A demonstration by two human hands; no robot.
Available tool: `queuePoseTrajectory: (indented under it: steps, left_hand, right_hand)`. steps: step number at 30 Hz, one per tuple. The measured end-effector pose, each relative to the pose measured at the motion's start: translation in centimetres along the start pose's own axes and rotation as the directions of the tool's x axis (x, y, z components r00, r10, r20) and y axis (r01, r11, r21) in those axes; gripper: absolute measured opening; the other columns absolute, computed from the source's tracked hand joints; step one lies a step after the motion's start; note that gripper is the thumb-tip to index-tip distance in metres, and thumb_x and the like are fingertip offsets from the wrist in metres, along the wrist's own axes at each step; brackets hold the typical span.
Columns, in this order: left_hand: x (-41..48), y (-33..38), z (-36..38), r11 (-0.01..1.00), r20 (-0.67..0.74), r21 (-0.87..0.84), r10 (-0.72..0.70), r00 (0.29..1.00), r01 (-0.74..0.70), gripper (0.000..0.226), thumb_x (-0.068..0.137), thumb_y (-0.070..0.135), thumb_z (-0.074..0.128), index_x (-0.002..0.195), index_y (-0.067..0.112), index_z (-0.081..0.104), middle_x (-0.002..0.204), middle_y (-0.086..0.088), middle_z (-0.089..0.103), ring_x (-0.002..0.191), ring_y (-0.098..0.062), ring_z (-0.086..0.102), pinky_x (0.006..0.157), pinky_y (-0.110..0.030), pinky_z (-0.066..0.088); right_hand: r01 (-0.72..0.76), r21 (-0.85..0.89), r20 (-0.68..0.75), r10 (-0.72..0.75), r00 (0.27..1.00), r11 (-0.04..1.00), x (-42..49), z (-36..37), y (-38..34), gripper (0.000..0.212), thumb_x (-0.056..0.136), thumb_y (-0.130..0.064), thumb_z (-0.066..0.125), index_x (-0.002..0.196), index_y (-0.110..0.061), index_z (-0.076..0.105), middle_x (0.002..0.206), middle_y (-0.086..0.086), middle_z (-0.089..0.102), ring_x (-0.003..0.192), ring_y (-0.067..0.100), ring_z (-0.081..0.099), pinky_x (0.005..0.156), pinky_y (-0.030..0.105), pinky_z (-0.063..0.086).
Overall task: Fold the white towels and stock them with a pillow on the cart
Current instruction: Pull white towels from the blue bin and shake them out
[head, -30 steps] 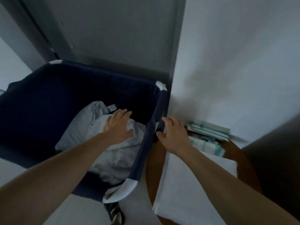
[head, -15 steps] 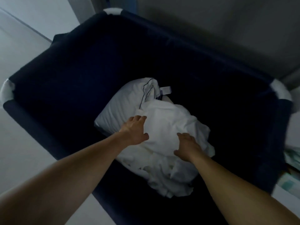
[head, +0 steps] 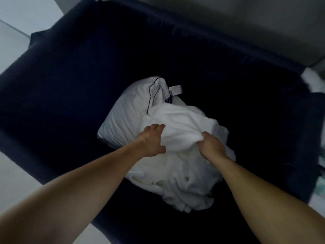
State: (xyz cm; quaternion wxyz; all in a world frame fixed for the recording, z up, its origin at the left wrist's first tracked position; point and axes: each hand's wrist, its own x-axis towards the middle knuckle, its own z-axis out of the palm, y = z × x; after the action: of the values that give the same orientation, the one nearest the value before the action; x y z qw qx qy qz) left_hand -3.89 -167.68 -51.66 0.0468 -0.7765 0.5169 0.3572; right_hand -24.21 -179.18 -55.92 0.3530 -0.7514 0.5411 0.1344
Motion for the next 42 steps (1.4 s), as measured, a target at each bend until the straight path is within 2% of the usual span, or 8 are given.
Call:
queuePoseTrajectory:
  steps: [6, 12, 16, 21, 24, 29, 36, 42]
  left_hand:
    - [-5.0, 8.2, -3.9, 0.997, -0.120, 0.026, 0.071, 0.990, -0.068, 0.131, 0.066, 0.054, 0.082, 0.154, 0.030, -0.012, 0.163, -0.004, -0.001, 0.149, -0.033, 0.006, 0.116, -0.053, 0.026]
    - [-12.8, 18.3, -6.5, 0.983, -0.304, -0.039, 0.159, 0.939, -0.179, 0.135, 0.057, 0.066, 0.082, 0.152, 0.042, -0.012, 0.164, 0.003, -0.009, 0.151, -0.027, -0.008, 0.117, -0.060, 0.019]
    - [-19.4, 26.8, -9.9, 0.872, -0.596, -0.299, 0.146, 0.789, -0.387, 0.092, 0.070, 0.041, 0.086, 0.146, 0.027, 0.038, 0.138, 0.003, 0.052, 0.129, -0.021, 0.049, 0.102, -0.039, 0.043]
    - [-27.1, 36.9, -14.4, 0.744, -0.719, -0.376, 0.142, 0.681, -0.553, 0.050, 0.076, 0.041, 0.081, 0.120, 0.027, 0.061, 0.099, 0.015, 0.063, 0.092, -0.008, 0.061, 0.078, -0.027, 0.044]
    - [-30.3, 42.0, -15.4, 0.630, -0.719, -0.423, 0.203, 0.664, -0.651, 0.038, 0.077, 0.034, 0.081, 0.111, 0.026, 0.066, 0.098, 0.012, 0.069, 0.091, -0.006, 0.065, 0.079, -0.030, 0.052]
    - [-33.3, 49.0, -15.4, 0.388, -0.682, -0.567, 0.273, 0.679, -0.726, 0.017, 0.077, 0.022, 0.078, 0.094, 0.020, 0.072, 0.086, 0.001, 0.076, 0.082, -0.017, 0.073, 0.079, -0.040, 0.060]
    - [-36.0, 55.7, -16.4, -0.003, -0.613, -0.740, 0.414, 0.673, -0.672, 0.019, 0.082, 0.016, 0.072, 0.100, 0.011, 0.068, 0.081, 0.004, 0.077, 0.076, -0.013, 0.074, 0.058, -0.026, 0.057]
    - [-34.6, 57.9, -14.5, -0.122, -0.449, -0.882, 0.517, 0.729, -0.456, 0.024, 0.081, 0.018, 0.070, 0.103, 0.010, 0.070, 0.093, -0.006, 0.076, 0.090, -0.029, 0.072, 0.080, -0.044, 0.058]
  right_hand:
    - [0.169, 0.359, -0.205, -0.099, 0.974, 0.918, -8.1, -9.3, -0.6, 0.022, 0.097, -0.018, 0.041, 0.108, -0.019, 0.061, 0.110, 0.004, 0.063, 0.104, 0.027, 0.060, 0.094, 0.041, 0.049]
    - [0.468, 0.672, -0.377, -0.279, 0.883, 0.574, -22.1, -20.4, 1.3, 0.022, 0.085, -0.021, 0.050, 0.088, -0.033, 0.068, 0.090, -0.007, 0.070, 0.094, 0.020, 0.065, 0.088, 0.046, 0.057]
    - [0.672, 0.658, -0.552, -0.389, 0.737, 0.340, -31.2, -27.4, 3.2, 0.021, 0.080, -0.021, 0.052, 0.092, -0.028, 0.068, 0.090, -0.007, 0.069, 0.092, 0.019, 0.065, 0.078, 0.036, 0.055]
    - [0.809, 0.567, -0.735, -0.350, 0.581, 0.153, -40.1, -33.5, 6.5, 0.023, 0.089, -0.014, 0.052, 0.102, -0.024, 0.068, 0.101, -0.002, 0.071, 0.098, 0.019, 0.068, 0.082, 0.039, 0.058]
    - [0.840, 0.480, -0.788, -0.297, 0.540, 0.253, -43.6, -35.8, 8.8, 0.035, 0.085, -0.027, 0.063, 0.120, -0.025, 0.060, 0.116, -0.003, 0.067, 0.109, 0.016, 0.065, 0.091, 0.041, 0.057]
    - [0.776, 0.346, -0.821, -0.231, 0.522, 0.527, -47.2, -36.8, 13.7, 0.081, 0.077, -0.038, 0.081, 0.146, -0.032, 0.038, 0.140, -0.011, 0.048, 0.120, -0.002, 0.050, 0.090, 0.016, 0.044]
    - [0.645, 0.499, -0.760, -0.065, 0.646, 0.579, -50.4, -35.6, 21.5, 0.100, 0.056, -0.075, 0.077, 0.143, -0.050, 0.034, 0.135, -0.019, 0.054, 0.122, 0.011, 0.055, 0.105, 0.046, 0.048]
    - [0.363, 0.464, -0.677, 0.060, 0.733, 0.808, -52.5, -32.5, 27.1, 0.081, 0.067, -0.029, 0.091, 0.131, -0.044, 0.044, 0.123, -0.022, 0.057, 0.119, 0.011, 0.054, 0.100, 0.035, 0.046]
